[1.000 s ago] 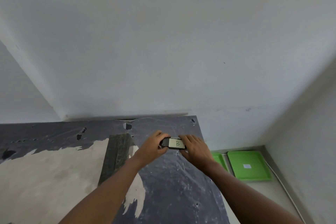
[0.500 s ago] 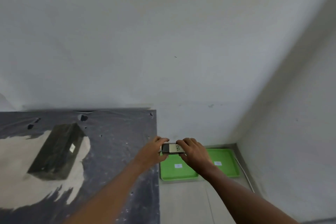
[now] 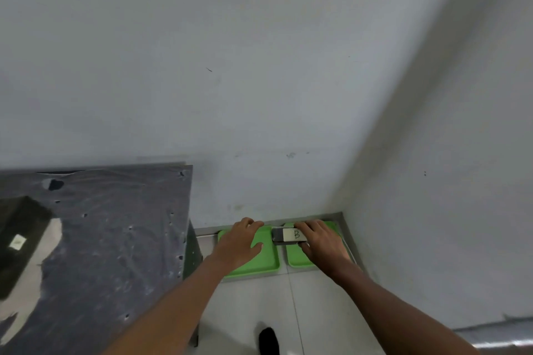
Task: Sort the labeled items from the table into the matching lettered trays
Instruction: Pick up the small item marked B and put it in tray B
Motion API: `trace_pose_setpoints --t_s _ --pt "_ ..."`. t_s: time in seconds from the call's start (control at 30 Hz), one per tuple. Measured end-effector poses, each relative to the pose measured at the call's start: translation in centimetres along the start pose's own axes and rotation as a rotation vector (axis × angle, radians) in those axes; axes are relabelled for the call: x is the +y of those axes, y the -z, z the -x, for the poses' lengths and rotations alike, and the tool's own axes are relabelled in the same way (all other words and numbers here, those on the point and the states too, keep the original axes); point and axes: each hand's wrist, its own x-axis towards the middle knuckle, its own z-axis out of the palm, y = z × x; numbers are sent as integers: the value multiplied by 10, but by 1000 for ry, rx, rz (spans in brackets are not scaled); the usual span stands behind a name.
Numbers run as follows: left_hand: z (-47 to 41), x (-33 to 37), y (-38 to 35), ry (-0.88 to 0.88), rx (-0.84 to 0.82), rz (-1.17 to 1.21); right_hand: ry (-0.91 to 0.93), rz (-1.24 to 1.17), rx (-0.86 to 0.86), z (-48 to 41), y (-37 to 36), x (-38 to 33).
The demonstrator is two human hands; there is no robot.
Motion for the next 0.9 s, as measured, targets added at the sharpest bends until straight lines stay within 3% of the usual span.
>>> trace_pose_setpoints --t_s 0.57,0.9 --pt "-163 32 -91 220 -85 22 24 -32 -131 -106 -54 163" --pt "-225 17 -230 256 -114 -24 57 -24 -167 -138 -193 247"
